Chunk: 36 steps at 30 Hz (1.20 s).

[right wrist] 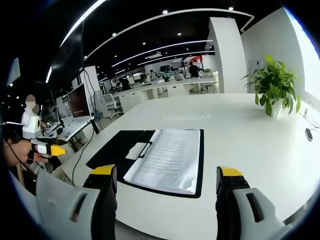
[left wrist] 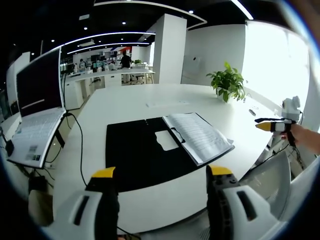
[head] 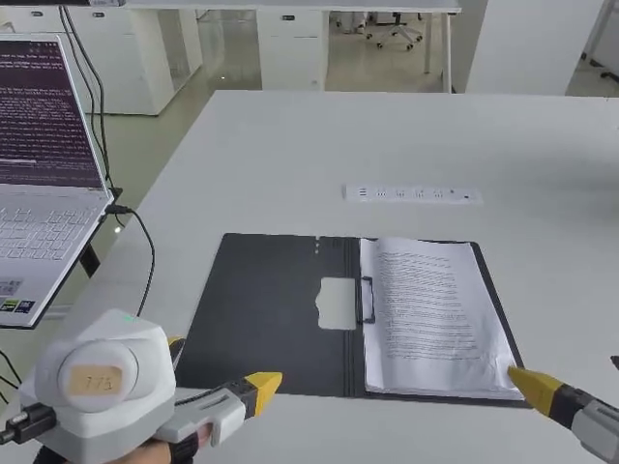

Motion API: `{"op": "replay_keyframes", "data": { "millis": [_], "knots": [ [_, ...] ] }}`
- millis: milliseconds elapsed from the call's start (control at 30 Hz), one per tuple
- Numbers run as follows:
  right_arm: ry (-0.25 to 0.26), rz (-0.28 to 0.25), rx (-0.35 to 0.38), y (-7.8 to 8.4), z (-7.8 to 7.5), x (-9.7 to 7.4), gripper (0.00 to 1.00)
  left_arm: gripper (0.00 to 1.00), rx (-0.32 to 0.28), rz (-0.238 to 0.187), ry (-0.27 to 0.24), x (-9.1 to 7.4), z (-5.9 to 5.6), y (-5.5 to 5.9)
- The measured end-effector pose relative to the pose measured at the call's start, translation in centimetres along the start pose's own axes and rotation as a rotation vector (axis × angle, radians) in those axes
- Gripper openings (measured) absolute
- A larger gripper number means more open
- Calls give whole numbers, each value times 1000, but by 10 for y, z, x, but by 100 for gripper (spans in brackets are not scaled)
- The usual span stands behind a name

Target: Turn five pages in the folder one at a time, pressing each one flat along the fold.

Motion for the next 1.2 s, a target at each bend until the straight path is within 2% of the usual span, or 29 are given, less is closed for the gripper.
{"op": "replay_keyframes", "data": {
  "millis": [267,633,1200],
  "knots": [
    [-7,5,-3,1,-1,-1,81,71,3,18,14,1,-3,5],
    [-21,24,-10,7,5,0,81,71,19,15,34,5,-9,2],
    [-27,24,-11,4,10,-3,81,70,16,23,28,3,-7,4]
  ]
}}
Point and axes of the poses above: the centre of the closed fingertips' face, and the gripper's own axes: x roughly forward along the fingers, z roughly to its left, y roughly out of its underside, the point moved 4 cm from there along -x, roughly backward along the fingers, and after that the axes turned 10 degrees about x, right-handed, at the moved point
